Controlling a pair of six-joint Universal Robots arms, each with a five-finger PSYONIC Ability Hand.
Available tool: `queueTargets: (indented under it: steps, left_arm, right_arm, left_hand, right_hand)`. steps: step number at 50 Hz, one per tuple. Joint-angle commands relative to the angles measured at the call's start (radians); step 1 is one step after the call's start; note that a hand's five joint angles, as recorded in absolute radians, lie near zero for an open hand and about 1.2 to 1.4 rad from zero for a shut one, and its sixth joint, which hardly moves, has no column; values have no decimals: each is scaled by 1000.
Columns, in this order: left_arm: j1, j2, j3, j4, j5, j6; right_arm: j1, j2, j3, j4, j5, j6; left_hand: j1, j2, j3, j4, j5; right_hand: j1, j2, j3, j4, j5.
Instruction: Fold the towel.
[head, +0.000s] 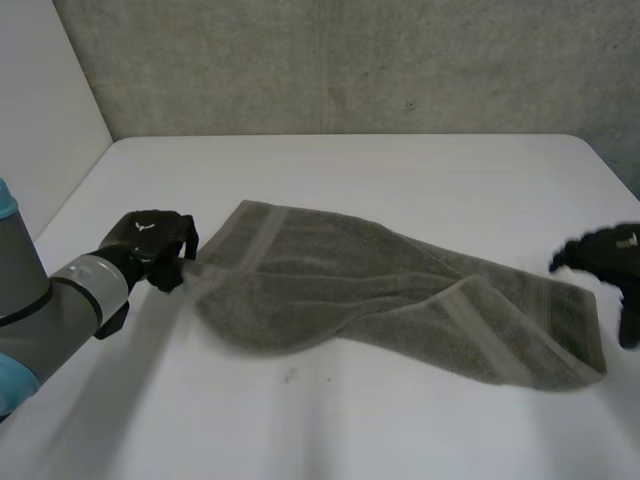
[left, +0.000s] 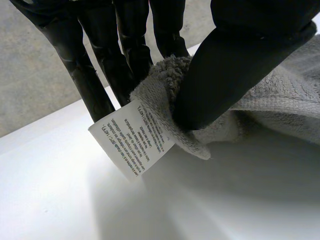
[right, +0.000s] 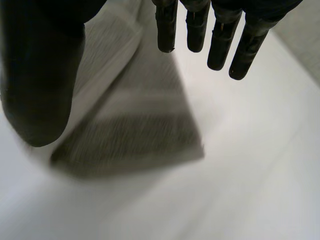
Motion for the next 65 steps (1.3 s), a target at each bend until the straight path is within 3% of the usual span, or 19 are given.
queueTargets:
  steps: [1,5,8,13,15,21,36,46,50,54,65]
  left_arm:
    - [-8,-8,1,2,0,2]
    - [-8,-8,2,2,0,2]
    - [-8,-5,2,2,0,2]
    - [-7,0,4,2,0,0]
    - [-7,1,6,2,0,-1]
    - [-7,4,9,0,0,-3]
    - [-7,4,4,0,0,-3]
    - [-7,4,4,0,0,-3]
    - [-4,4,4,0,0,-3]
    - [-1,4,6,0,0,-3]
    - [2,4,7,-1,-1,-5]
  right_arm:
    - [166,98,-174,-49,-25,303]
    - [257,160,-242,-49,-17,340]
    - [317,235,-303,-46,6,367]
    - [395,341,-377,-49,90,370]
    - [430,399,-419,-55,160,365]
    - [446,474,-453,-132,223,365]
    - [446,497,-435,-200,236,367]
    - [446,487,-407,-206,228,371]
    - [446,482,-394,-204,228,367]
    - [443,477,-374,-207,228,363]
    - [433,457,-338,-210,228,370]
  left_hand:
    - [226,180,181,178,206]
    - [226,180,181,178,206]
    - [226,180,181,178,206]
    - [226,180,181,178,206]
    - [226,180,181,178,206]
    - [226,180,181,178,206]
    - [226,180,181,178,206]
    - [226,180,181,178,206]
    - [226,180,181,178,206]
    - [226,180,181,178,206]
    - [226,180,181,178,206]
  right_hand:
    - [-72,-77,-69,-83,-62]
    - [-72,-77,-69,-83,-62]
    - [70,65,74,59,80]
    - [202,198,206,191,212]
    - [345,341,349,335,355]
    - [355,350,358,344,365]
    - [593,588,596,582,603]
    - [1033,1028,1036,1022,1043]
    - [1021,1017,1025,1010,1031]
    - [813,809,817,802,823]
    - [895,890,898,884,905]
